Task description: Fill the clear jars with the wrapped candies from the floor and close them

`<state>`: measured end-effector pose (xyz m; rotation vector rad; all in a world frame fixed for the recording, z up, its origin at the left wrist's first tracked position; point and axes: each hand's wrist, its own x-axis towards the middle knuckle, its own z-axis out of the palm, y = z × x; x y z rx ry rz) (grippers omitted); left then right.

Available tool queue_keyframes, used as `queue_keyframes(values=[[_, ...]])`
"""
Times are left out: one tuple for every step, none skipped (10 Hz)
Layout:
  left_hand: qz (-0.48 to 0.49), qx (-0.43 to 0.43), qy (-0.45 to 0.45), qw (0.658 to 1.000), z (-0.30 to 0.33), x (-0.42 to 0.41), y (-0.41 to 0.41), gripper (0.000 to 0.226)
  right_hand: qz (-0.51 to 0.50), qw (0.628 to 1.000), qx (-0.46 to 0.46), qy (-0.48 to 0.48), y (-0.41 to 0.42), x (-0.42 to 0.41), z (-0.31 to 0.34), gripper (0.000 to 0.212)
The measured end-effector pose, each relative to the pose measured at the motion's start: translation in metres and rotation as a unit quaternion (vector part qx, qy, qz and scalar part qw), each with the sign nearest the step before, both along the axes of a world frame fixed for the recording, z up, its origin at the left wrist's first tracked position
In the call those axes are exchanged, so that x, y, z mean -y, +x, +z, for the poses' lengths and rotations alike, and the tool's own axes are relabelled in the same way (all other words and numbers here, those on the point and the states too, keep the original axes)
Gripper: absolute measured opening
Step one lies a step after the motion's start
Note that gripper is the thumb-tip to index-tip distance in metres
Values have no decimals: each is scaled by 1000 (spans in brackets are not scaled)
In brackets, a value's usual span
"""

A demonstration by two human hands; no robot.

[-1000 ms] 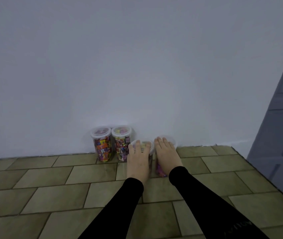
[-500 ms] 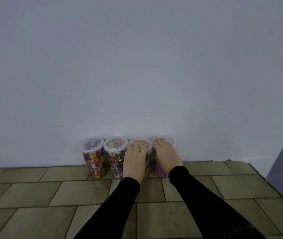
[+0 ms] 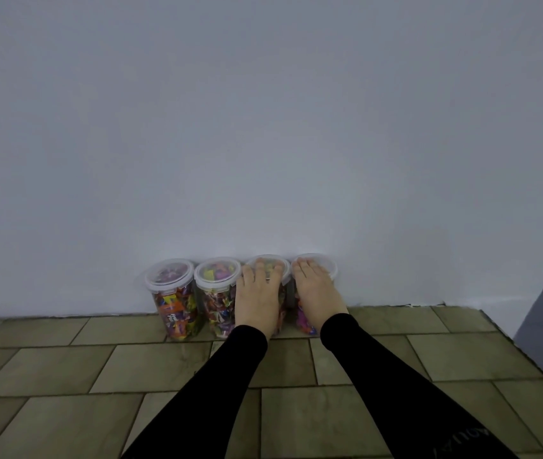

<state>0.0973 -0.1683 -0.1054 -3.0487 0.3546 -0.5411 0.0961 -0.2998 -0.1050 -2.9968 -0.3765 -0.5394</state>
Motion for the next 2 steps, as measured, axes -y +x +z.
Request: queue_keyframes(values=[[-32,-12,-16,999,7,-8,-6,74,-12,999,-20,-26,-9,-1,10,57],[-41,8,-45,998,16,-31,-20,77,-27,1000,0,-7,-23,3,24,55]])
